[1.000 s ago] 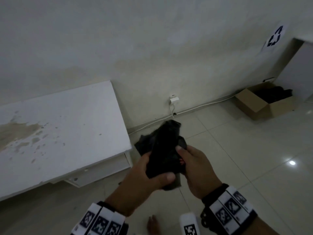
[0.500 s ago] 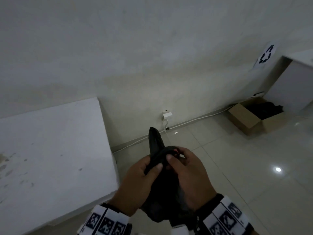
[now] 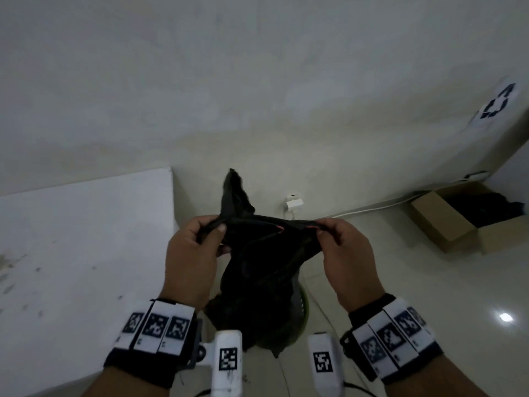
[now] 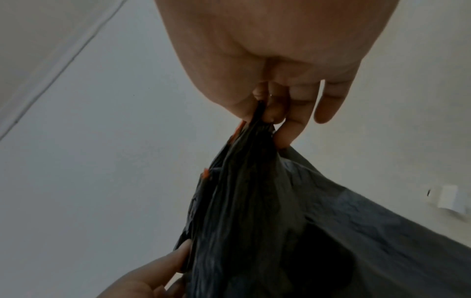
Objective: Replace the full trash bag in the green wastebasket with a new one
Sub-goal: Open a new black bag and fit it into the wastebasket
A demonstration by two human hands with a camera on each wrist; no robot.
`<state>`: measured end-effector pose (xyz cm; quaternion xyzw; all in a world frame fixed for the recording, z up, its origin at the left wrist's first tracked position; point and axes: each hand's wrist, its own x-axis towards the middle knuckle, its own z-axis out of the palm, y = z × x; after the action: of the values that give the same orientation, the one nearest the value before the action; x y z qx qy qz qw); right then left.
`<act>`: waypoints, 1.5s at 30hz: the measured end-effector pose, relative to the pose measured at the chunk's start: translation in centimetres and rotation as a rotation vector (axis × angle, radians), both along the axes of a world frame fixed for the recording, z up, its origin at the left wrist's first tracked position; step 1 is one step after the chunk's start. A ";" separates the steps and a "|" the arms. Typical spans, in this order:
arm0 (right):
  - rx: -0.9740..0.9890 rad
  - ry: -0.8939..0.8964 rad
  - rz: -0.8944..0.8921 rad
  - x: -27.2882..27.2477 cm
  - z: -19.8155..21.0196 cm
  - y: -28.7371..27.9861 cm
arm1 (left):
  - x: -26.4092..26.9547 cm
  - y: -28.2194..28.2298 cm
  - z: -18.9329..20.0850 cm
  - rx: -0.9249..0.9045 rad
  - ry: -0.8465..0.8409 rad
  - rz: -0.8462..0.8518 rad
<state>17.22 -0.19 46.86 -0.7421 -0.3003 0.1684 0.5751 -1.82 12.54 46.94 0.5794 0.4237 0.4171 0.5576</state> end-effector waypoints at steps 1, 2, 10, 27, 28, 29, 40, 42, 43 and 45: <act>-0.026 -0.013 0.028 0.7 -0.1 0.0 | 0.6 0.1 -0.1 -0.027 -0.029 0.036; -0.047 -0.015 0.047 1.4 -0.4 -0.1 | 1.2 0.3 -0.3 -0.062 -0.057 0.060; -0.196 0.088 0.108 5.3 -2.7 -0.9 | 4.2 -0.5 -1.3 -0.281 -0.293 0.136; -0.037 0.293 0.102 9.8 -4.9 -1.8 | 8.3 -2.4 -4.7 -0.465 -0.266 0.153; -0.015 0.314 0.088 10.4 -4.9 -1.9 | 8.7 -2.5 -4.6 -0.481 -0.316 0.146; -0.006 0.328 0.080 10.9 -5.0 -2.0 | 9.2 -2.6 -4.4 -0.504 -0.376 0.142; -0.356 0.166 0.194 12.1 -14.5 -2.0 | 7.8 -3.8 -13.3 -0.428 -0.074 0.215; -0.398 0.120 0.235 11.7 -16.3 -1.6 | 6.8 -3.9 -15.7 -0.426 -0.063 0.223; -0.407 0.083 0.254 11.5 -17.3 -1.4 | 6.5 -4.0 -16.9 -0.431 -0.073 0.255; -0.424 0.015 0.260 11.3 -19.5 -0.6 | 5.9 -3.9 -19.5 -0.425 -0.086 0.302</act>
<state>28.49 -0.75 27.36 -0.8000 -0.3469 0.3060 0.3823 4.05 8.69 27.48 0.3612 0.5593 0.4216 0.6156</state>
